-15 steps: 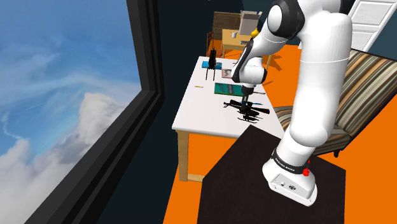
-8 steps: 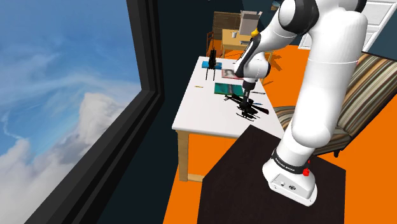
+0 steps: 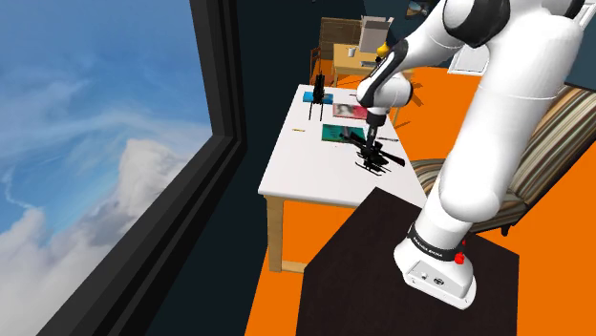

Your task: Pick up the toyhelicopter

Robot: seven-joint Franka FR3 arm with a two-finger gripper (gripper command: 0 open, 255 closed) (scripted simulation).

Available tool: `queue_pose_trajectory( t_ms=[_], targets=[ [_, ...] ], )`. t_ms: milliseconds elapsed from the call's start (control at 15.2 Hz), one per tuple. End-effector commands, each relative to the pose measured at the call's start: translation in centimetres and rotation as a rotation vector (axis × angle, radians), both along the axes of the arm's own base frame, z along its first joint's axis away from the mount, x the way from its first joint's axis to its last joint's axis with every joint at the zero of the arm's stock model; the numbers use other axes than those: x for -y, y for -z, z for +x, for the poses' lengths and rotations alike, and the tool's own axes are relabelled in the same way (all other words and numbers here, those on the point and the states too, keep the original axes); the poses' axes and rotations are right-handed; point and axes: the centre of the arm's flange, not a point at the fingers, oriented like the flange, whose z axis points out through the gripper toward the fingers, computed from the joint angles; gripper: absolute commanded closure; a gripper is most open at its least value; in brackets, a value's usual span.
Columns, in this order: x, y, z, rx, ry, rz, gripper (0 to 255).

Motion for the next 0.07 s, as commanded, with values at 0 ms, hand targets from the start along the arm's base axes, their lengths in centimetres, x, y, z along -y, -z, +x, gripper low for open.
queue_pose_trajectory(
  t_ms=[0],
  targets=[
    [0.03,-0.49,0.03,0.000,0.000,0.000,255]
  ],
)
